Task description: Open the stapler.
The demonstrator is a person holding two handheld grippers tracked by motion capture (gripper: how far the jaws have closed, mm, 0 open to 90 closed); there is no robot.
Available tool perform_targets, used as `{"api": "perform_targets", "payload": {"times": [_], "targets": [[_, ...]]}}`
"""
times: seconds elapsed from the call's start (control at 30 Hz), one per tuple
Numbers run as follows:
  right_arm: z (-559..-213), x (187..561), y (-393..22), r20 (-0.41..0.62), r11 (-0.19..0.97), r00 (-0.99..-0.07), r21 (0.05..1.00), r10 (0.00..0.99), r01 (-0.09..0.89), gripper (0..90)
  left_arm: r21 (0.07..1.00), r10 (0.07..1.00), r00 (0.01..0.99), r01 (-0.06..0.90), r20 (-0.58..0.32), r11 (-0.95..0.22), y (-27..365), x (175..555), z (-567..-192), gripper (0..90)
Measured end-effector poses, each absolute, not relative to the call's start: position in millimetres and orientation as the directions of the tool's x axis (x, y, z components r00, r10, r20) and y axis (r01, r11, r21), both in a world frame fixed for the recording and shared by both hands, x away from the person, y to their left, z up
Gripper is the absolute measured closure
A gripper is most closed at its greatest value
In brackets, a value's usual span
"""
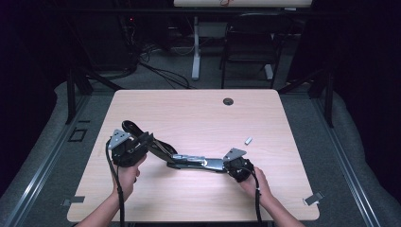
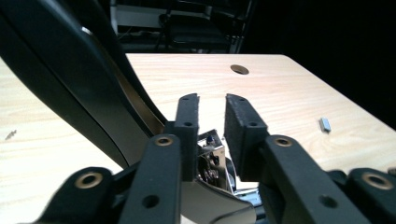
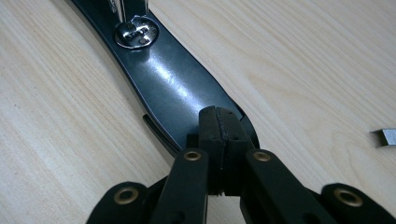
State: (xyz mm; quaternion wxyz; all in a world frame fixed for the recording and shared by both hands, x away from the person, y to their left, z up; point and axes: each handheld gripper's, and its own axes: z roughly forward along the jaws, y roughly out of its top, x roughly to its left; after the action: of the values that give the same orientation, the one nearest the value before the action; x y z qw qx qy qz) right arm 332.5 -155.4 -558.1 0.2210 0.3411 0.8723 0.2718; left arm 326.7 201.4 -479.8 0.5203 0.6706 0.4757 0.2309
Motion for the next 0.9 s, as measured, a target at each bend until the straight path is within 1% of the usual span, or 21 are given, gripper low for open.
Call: {"api": "perform_targets", "payload": {"times": [0.13,0.2,0.33,0.4,0.57,0.73,0.8,0.9], "targets": [[-558,333,-156,-0.203,0.622,-0.673,0.628,0.712,0.468,88.4,0.914,0.862,0.475,0.403,-0.174,-0.038,203,324,-477,67.9],[-558,334,-157,-0.207,0.625,-0.673,0.625,0.710,0.467,85.9,0.909,0.855,0.489,0.414,-0.176,-0.049,203,323,-477,64.5],[-555,335,-156,-0.214,0.642,-0.680,0.604,0.701,0.472,80.9,0.894,0.834,0.520,0.442,-0.184,-0.078,202,322,-477,54.8],[-553,337,-155,-0.203,0.641,-0.678,0.589,0.706,0.491,78.5,0.882,0.829,0.528,0.460,-0.185,-0.097,201,321,-478,50.1],[-549,339,-160,-0.190,0.625,-0.672,0.603,0.716,0.495,73.5,0.859,0.821,0.542,0.492,-0.178,-0.139,198,319,-478,40.5],[-540,339,-165,-0.161,0.585,-0.663,0.648,0.732,0.488,67.5,0.851,0.804,0.560,0.506,-0.199,-0.142,199,316,-478,36.7],[-538,340,-168,-0.142,0.574,-0.662,0.648,0.736,0.500,64.8,0.853,0.772,0.596,0.503,-0.222,-0.143,200,315,-478,33.8],[-539,342,-171,-0.120,0.565,-0.662,0.644,0.740,0.515,60.1,0.854,0.743,0.637,0.488,-0.206,-0.182,199,312,-477,29.6]]}}
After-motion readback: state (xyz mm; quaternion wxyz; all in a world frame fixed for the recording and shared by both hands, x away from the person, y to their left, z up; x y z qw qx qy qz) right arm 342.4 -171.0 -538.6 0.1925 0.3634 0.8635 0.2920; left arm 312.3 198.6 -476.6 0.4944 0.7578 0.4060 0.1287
